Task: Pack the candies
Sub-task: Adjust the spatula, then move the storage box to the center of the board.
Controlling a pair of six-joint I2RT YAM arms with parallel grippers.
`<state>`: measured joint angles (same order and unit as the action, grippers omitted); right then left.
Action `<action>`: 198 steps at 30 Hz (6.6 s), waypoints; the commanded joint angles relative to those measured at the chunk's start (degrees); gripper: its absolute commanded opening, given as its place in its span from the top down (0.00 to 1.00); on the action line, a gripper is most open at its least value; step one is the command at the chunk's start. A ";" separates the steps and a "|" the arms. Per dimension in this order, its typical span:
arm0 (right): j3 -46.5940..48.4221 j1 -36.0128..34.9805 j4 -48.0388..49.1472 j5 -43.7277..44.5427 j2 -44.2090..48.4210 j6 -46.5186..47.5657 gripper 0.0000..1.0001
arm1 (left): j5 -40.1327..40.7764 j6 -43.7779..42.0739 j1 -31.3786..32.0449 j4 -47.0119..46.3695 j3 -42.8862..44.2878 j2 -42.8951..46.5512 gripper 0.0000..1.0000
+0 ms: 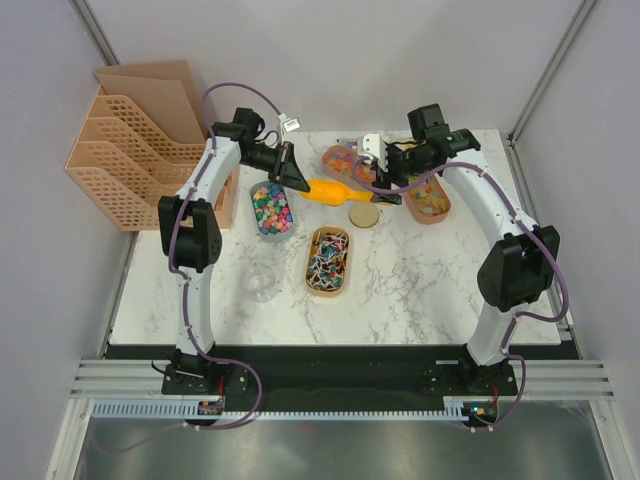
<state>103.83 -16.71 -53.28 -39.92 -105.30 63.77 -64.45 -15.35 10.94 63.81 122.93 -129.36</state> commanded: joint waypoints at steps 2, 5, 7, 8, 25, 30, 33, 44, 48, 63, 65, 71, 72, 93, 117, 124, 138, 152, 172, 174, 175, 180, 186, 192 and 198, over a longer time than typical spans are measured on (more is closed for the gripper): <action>-0.47 -0.78 -2.09 -3.76 -0.09 4.08 0.13 | -3.14 -1.70 -0.22 0.52 1.17 5.26 0.98; -0.73 -1.04 -3.93 -3.15 -0.44 6.01 0.14 | -2.79 -1.61 -0.22 0.35 2.04 4.91 0.98; -1.35 -1.31 -4.47 -2.62 -0.52 7.41 0.16 | -3.14 -1.08 -0.22 0.09 2.48 5.00 0.98; -2.05 -1.39 -4.47 -2.27 -0.44 7.68 0.17 | -3.23 -0.91 -0.22 -0.26 2.66 5.08 0.98; -4.78 -2.01 3.43 -2.70 -0.53 -1.27 0.35 | -5.16 1.03 -0.30 -1.32 1.96 5.70 0.98; -9.08 -2.01 9.76 -4.29 3.51 -7.59 0.35 | -7.09 1.03 -0.30 -1.32 0.46 6.05 0.98; -11.19 -2.10 11.44 -4.46 5.09 -8.57 0.34 | -8.41 0.94 -0.31 -1.41 0.11 6.05 0.98; -15.68 -1.66 16.71 -4.82 10.02 -12.44 0.37 | -9.91 -0.46 -0.30 -1.32 -2.09 5.87 0.98; -15.77 -1.66 16.71 -4.73 9.85 -12.44 0.39 | -9.91 -0.64 -0.30 -1.32 -1.65 5.79 0.98; -13.92 -1.57 12.94 -2.88 7.21 -10.51 0.50 | -10.17 -0.38 -0.39 -1.67 -0.77 5.00 0.98; -13.74 -1.75 12.41 -2.97 6.77 -10.24 0.57 | -10.26 -0.29 -0.39 -1.85 -0.59 4.82 0.98; -12.43 -1.75 11.97 -2.97 6.59 -11.20 0.91 | -7.72 0.67 -0.39 -2.37 -0.15 4.12 0.98; -12.08 -1.75 12.32 -2.71 6.77 -11.38 0.98 | -5.97 0.94 -0.31 -2.98 -0.06 4.03 0.98; 1.46 2.21 7.58 32.99 -0.44 -24.58 1.00 | 40.37 -0.02 0.93 -24.61 4.96 0.25 0.36; -5.13 3.44 3.79 41.15 2.46 -26.24 1.00 | 35.27 -7.37 8.92 -35.59 14.44 -16.45 0.38; -9.52 4.67 4.23 40.36 6.67 -25.54 1.00 | 33.42 -16.98 11.21 -40.60 13.65 -17.07 0.33; -15.41 5.46 5.99 38.08 9.50 -25.18 1.00 | 35.09 -38.86 13.05 -37.27 9.87 -16.71 0.28; -15.33 5.72 6.78 37.81 8.97 -26.33 1.00 | 33.60 -44.93 13.49 -34.20 14.26 -20.06 0.31; -17.17 6.07 7.48 35.97 9.67 -23.25 1.00 | 32.72 -50.04 15.87 -26.81 0.29 -9.95 0.41; -17.61 6.07 7.75 35.53 9.76 -23.08 1.00 | 32.63 -49.77 16.13 -26.81 -1.38 -8.11 0.42; -17.78 6.16 7.75 35.44 9.76 -22.99 1.00 | 32.63 -49.60 16.22 -26.81 -1.99 -7.58 0.42; -18.67 6.34 8.45 34.30 9.67 -22.37 1.00 | 31.93 -49.33 16.48 -26.55 -5.51 -4.59 0.43; -19.28 6.34 9.07 33.51 9.93 -22.20 1.00 | 31.31 -51.09 16.66 -26.55 -7.97 -3.88 0.56; -20.60 6.34 9.42 33.42 10.99 -22.37 1.00 | 31.57 -51.00 16.83 -26.63 -9.20 -3.71 0.63; -21.65 6.34 9.51 32.89 12.04 -22.20 1.00 | 31.05 -52.05 17.54 -26.63 -10.43 -2.74 0.67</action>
<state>82.52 -10.59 -45.50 -5.52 -96.62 40.95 -31.33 -64.58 27.57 35.86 113.80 -136.09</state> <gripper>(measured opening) 0.351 0.334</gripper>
